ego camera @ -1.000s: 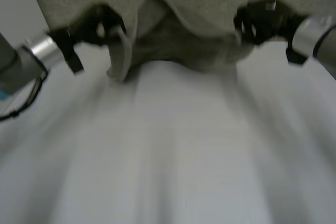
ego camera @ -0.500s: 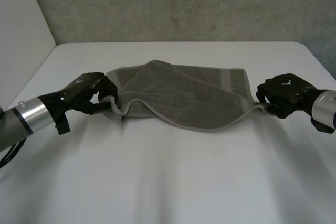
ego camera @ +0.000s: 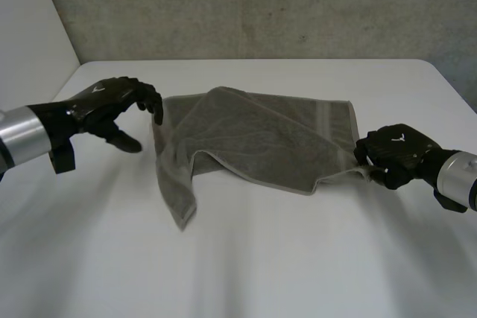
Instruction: Fold the towel.
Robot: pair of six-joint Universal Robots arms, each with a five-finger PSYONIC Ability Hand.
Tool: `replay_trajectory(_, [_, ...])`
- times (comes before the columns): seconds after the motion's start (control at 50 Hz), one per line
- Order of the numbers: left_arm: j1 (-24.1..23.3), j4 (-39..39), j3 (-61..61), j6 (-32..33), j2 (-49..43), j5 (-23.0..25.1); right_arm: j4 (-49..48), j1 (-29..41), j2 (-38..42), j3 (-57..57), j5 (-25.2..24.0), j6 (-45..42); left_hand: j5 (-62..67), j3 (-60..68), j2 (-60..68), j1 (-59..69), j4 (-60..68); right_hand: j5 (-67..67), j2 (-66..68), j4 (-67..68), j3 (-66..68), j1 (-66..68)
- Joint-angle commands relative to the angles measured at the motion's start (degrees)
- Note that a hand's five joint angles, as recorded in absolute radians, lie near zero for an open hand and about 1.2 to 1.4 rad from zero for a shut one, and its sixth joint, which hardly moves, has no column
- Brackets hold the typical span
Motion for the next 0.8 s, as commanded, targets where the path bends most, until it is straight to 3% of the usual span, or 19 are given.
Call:
replay_trajectory(0.02, [-10.6,-0.69,-1.94,-1.16,0.18,-20.56,-2.23,0.36,-0.22,2.1,0.37,0.14,-1.39,-3.08,-2.87,-1.92,-3.07,3.83,5.56,2.92,2.78,5.18])
replay_trajectory(0.04, [-12.88,0.62,-3.35,-1.25,0.09,-25.4,-2.5,0.36,-0.22,2.37,0.46,0.14,-1.4,-3.08,-2.87,-1.92,-3.07,3.83,5.56,2.92,2.78,5.18])
replay_trajectory(0.06, [-12.91,0.63,-3.36,-1.25,0.09,-25.45,-2.5,0.36,-0.22,2.37,0.46,0.14,-1.4,-3.08,-2.87,-1.92,-3.07,3.83,5.56,2.92,2.78,5.18])
replay_trajectory(0.08, [-15.26,2.64,-5.02,-1.34,0.0,-29.89,-2.59,0.36,-0.31,2.55,0.46,0.14,-1.4,-3.08,-2.87,-1.92,-3.07,3.83,5.56,2.92,2.78,5.18])
replay_trajectory(0.1, [-15.28,2.66,-5.03,-1.34,0.0,-29.93,-2.67,0.44,-0.31,2.72,0.46,0.14,-1.4,-3.08,-2.87,-1.92,-3.07,3.83,5.56,2.92,2.78,5.18])
replay_trajectory(0.14, [-20.96,7.64,-8.88,-2.39,0.0,-37.89,-2.67,0.44,-0.48,2.98,0.46,0.14,-3.24,-4.93,-4.71,-3.76,-4.92,3.83,5.56,2.92,2.78,5.18])
replay_trajectory(0.16, [-20.99,7.66,-8.9,-2.39,0.0,-37.93,-2.67,0.44,-0.48,2.99,0.46,0.14,-3.25,-4.93,-4.72,-3.77,-4.92,3.83,5.56,2.92,2.78,5.18])
replay_trajectory(0.2, [-26.16,12.39,-11.96,-4.93,-0.09,-44.75,-2.85,0.62,-0.57,3.34,0.46,0.23,-3.58,-5.27,-5.05,-4.1,-5.26,3.83,5.56,2.92,2.78,5.18])
replay_trajectory(0.42, [-35.14,25.4,-16.37,-8.98,-1.67,-60.5,-3.73,0.71,-0.48,4.65,0.46,0.14,-3.25,-4.94,-4.72,-3.77,-4.93,3.83,5.56,2.92,2.78,5.18])
replay_trajectory(0.54, [-37.07,29.63,-17.51,-9.34,-4.21,-64.56,-3.82,0.53,-0.57,4.83,0.46,0.06,-3.25,-4.93,-4.72,-3.77,-4.92,3.83,5.56,2.92,2.78,5.18])
replay_trajectory(0.8, [-39.45,30.6,-18.13,-12.06,-9.14,-66.14,-4.34,0.44,-0.57,5.18,0.46,-0.03,-3.42,-5.1,-4.89,-3.94,-5.09,3.83,5.56,2.92,2.78,5.18])
